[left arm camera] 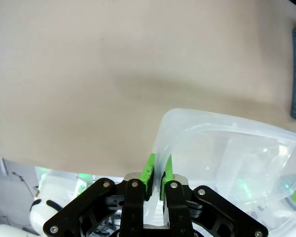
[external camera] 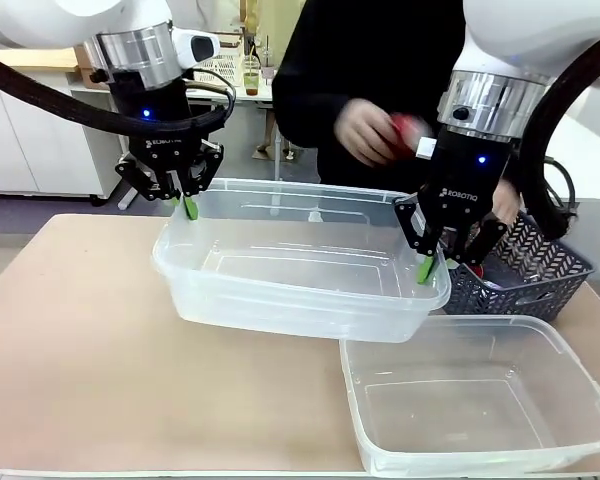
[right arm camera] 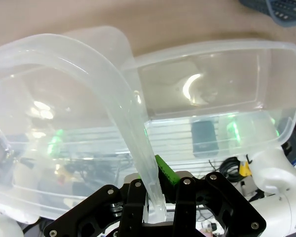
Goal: Sort the waste into each basket.
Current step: Offer the picked Organizing box to the human.
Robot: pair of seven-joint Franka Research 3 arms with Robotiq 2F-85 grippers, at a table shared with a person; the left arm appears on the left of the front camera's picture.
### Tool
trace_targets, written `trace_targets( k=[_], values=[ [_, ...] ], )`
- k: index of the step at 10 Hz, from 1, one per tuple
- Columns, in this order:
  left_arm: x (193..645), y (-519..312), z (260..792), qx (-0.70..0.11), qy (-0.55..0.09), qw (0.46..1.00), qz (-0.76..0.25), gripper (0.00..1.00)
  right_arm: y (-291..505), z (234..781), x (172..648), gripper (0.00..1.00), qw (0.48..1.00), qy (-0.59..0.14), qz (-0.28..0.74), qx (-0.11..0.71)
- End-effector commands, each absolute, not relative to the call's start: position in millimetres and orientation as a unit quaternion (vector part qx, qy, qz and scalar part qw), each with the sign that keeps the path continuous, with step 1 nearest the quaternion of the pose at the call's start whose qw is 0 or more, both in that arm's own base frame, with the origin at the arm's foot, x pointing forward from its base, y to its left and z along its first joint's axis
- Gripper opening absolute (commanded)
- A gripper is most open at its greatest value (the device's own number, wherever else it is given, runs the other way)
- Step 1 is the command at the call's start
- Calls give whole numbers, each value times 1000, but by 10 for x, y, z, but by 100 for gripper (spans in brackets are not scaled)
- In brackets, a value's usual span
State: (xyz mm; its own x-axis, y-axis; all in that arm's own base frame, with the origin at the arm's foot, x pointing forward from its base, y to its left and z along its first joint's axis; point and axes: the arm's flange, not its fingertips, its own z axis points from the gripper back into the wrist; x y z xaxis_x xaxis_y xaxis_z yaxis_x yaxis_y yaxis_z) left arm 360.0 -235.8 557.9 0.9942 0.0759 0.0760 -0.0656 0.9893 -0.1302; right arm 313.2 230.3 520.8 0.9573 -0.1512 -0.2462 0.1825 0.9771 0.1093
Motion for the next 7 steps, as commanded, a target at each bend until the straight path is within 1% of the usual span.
trace_targets(
  k=[1, 7],
  values=[
    [3602, -2317, 5604, -67, -49, 996, 44, 7, 2336, 5237, 3112, 5, 987, 120, -79, 69],
    [3602, -2317, 5604, -67, -49, 996, 44, 7, 2336, 5237, 3112, 5, 987, 120, -79, 69]
  ],
)
